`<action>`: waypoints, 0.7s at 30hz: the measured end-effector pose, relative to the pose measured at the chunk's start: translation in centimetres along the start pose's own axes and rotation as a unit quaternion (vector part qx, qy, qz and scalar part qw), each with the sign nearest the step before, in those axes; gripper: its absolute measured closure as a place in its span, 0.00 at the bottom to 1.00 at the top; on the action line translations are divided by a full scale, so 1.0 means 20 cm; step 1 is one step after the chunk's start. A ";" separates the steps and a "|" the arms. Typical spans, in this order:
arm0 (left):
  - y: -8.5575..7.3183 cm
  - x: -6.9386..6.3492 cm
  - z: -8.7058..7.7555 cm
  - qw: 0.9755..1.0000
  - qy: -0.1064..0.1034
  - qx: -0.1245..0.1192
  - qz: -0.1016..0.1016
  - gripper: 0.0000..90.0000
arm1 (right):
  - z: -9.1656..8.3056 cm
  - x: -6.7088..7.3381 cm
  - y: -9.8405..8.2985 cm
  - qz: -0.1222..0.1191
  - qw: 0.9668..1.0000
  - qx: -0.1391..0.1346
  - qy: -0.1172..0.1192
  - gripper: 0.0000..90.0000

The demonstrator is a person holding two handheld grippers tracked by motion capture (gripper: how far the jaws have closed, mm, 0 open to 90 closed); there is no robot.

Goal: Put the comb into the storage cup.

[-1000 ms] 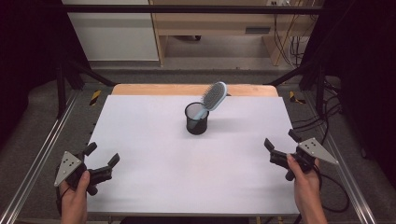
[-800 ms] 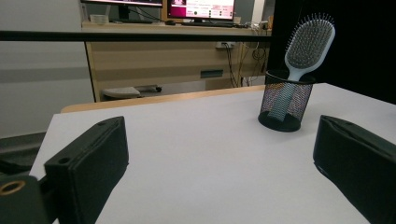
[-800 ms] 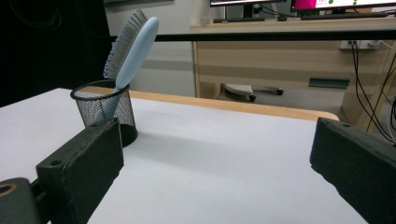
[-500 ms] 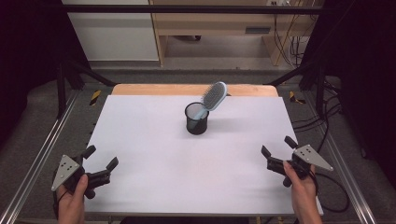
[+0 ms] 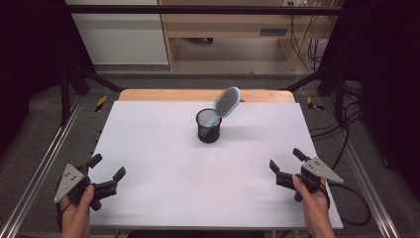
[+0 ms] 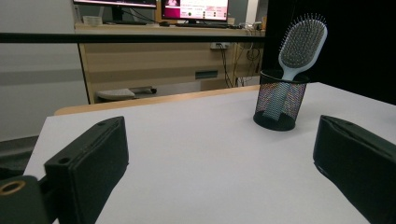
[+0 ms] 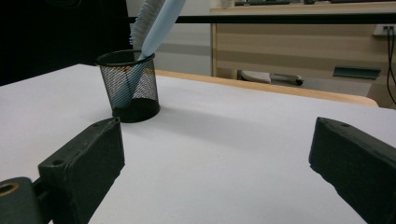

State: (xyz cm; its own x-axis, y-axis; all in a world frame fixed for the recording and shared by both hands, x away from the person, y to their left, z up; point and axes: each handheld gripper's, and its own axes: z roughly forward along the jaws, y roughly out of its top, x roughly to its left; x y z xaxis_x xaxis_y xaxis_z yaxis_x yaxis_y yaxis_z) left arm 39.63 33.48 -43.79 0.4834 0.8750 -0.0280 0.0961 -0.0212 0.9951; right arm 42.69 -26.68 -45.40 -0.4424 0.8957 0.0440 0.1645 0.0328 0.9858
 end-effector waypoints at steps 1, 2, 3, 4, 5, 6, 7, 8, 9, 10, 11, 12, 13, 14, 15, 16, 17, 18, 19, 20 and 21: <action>0.00 0.00 0.00 1.000 -0.001 0.000 0.000 0.04 | 0.00 0.00 0.00 0.000 1.000 0.002 0.000 0.04; 0.00 0.00 0.00 1.000 -0.001 0.000 0.000 0.04 | 0.01 0.01 0.00 0.000 1.000 0.003 0.003 0.04; 0.00 0.00 0.00 1.000 -0.001 0.000 0.001 0.04 | 0.01 0.01 -0.01 -0.002 1.000 0.004 0.005 0.04; 0.00 0.00 0.00 1.000 -0.001 0.000 0.001 0.04 | 0.01 0.02 -0.01 -0.002 1.000 0.005 0.007 0.04; 0.00 0.00 0.00 1.000 -0.001 -0.001 0.000 0.04 | 0.01 0.02 -0.01 -0.002 1.000 0.006 0.009 0.04; 0.00 0.00 0.00 1.000 -0.001 -0.001 0.000 0.04 | 0.02 0.03 -0.01 -0.004 1.000 0.007 0.012 0.04; 0.00 0.00 0.00 1.000 -0.001 -0.002 -0.001 0.04 | 0.02 0.03 -0.01 -0.003 1.000 0.008 0.013 0.04; 0.00 0.00 0.00 1.000 -0.001 -0.001 0.000 0.04 | 0.02 0.04 -0.01 -0.003 1.000 0.009 0.015 0.04; 0.00 0.00 0.00 1.000 -0.001 -0.001 0.001 0.04 | 0.03 0.04 -0.01 -0.005 1.000 0.011 0.018 0.04; 0.00 0.00 0.00 1.000 -0.001 -0.001 0.001 0.04 | 0.03 0.05 -0.02 -0.006 1.000 0.012 0.019 0.04; 0.00 0.00 0.00 1.000 -0.001 -0.001 0.001 0.04 | 0.03 0.06 -0.02 -0.006 1.000 0.012 0.020 0.04; 0.00 0.00 0.00 1.000 -0.002 -0.001 0.001 0.04 | 0.03 0.06 -0.02 -0.009 1.000 0.014 0.021 0.04; 0.00 0.00 0.00 1.000 -0.003 -0.001 0.002 0.04 | 0.04 0.06 -0.02 -0.012 1.000 0.014 0.023 0.04; 0.00 0.00 0.00 1.000 -0.003 -0.001 0.003 0.04 | 0.04 0.07 -0.02 -0.011 0.999 0.017 0.026 0.04; 0.00 0.00 0.00 1.000 -0.003 0.000 0.003 0.04 | 0.04 0.07 -0.03 -0.011 0.999 0.019 0.028 0.04; 0.00 0.00 0.00 1.000 -0.004 0.000 0.004 0.04 | 0.04 0.07 -0.03 -0.009 0.999 0.020 0.030 0.04; 0.00 0.00 0.00 1.000 -0.004 -0.001 0.004 0.04 | 0.05 0.08 -0.03 -0.011 0.999 0.022 0.032 0.04; 0.00 0.00 0.00 1.000 -0.005 0.000 0.005 0.04 | 0.05 0.08 -0.03 -0.011 0.999 0.023 0.035 0.04; 0.00 0.00 0.00 1.000 -0.005 0.000 0.005 0.04 | 0.05 0.09 -0.03 -0.012 0.999 0.025 0.038 0.04; 0.00 0.00 0.00 1.000 -0.005 -0.001 0.005 0.04 | 0.05 0.09 -0.03 -0.012 0.999 0.026 0.041 0.04; 0.00 0.00 0.00 1.000 -0.005 -0.001 0.005 0.04 | 0.06 0.10 -0.03 -0.014 0.999 0.027 0.043 0.04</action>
State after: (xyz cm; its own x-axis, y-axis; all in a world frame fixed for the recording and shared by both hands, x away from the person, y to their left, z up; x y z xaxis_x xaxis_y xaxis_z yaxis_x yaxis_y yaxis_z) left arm 39.70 33.46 -43.77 0.4926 0.8701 -0.0183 0.0894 -0.0297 0.9956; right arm 42.68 -24.45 -46.14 -0.5212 0.8528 0.0331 0.1974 0.0828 0.9768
